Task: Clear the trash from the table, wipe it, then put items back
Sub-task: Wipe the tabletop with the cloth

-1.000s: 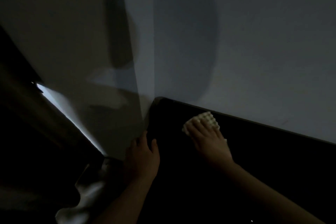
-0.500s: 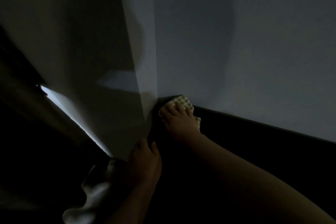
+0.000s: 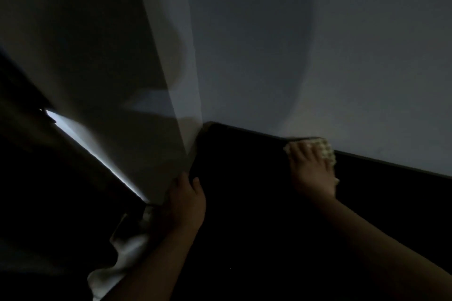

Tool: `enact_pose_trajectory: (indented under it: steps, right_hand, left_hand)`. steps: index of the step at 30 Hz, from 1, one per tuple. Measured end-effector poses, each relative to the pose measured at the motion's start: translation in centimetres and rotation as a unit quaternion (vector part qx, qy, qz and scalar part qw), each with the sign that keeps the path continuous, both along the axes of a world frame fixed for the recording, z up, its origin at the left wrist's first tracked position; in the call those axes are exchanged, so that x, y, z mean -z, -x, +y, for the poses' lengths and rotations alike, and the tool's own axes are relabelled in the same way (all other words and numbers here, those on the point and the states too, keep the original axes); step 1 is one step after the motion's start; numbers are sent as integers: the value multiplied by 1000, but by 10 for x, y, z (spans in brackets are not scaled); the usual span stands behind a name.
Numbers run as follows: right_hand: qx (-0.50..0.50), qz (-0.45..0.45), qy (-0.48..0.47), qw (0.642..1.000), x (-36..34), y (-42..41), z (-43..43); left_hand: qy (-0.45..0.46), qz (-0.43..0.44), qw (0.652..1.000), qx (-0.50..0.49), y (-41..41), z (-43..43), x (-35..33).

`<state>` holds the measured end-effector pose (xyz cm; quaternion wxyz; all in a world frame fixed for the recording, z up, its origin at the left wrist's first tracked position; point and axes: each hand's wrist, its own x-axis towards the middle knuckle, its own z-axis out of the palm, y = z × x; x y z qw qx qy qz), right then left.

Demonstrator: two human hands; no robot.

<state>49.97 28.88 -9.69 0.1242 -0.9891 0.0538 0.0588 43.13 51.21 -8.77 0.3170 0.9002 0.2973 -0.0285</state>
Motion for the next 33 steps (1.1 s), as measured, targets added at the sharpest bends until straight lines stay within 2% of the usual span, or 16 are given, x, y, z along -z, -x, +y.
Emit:
enact_pose_trajectory:
  steps: [2, 4, 6, 7, 9, 11, 13, 15, 19, 23, 26, 30, 33]
  right_hand:
    - [74, 18, -13, 997, -3, 18, -20]
    - [97, 45, 0, 994, -8, 32, -7]
    - [-4, 31, 39, 999, -10, 52, 31]
    - [-95, 8, 60, 994, -6, 64, 51]
    - [-226, 19, 63, 972, -1, 85, 72]
    - [-311, 32, 67, 948, -1, 92, 68]
    - [-362, -1, 91, 928, -5, 85, 53]
    - [-365, 3, 108, 925, -11, 70, 51]
    - [-220, 11, 35, 975, -3, 45, 67]
    - [-162, 10, 34, 986, -3, 21, 90]
    - [-151, 12, 15, 988, -2, 0, 108]
    - [-175, 15, 15, 984, 0, -15, 123]
    - [-264, -12, 44, 964, -3, 11, 127]
  left_hand:
    - [9, -7, 1000, 5, 2, 2, 1]
    - [15, -12, 1000, 16, 6, 5, 2]
    - [26, -24, 999, 38, 13, 9, 3]
    - [35, -33, 998, 51, 18, 12, 4]
    - [50, -50, 995, 68, 30, 18, 6]
    - [62, -60, 993, 80, 41, 24, 7]
    - [80, -66, 991, 85, 47, 28, 9]
    - [92, -62, 991, 79, 48, 30, 10]
    - [79, -66, 993, 65, 45, 29, 15]
    - [96, -89, 991, 12, 46, 31, 15]
    - [127, -107, 986, -28, 46, 29, 13]
    - [125, -115, 984, -49, 42, 28, 14]
    - [115, -114, 986, -43, 42, 29, 14]
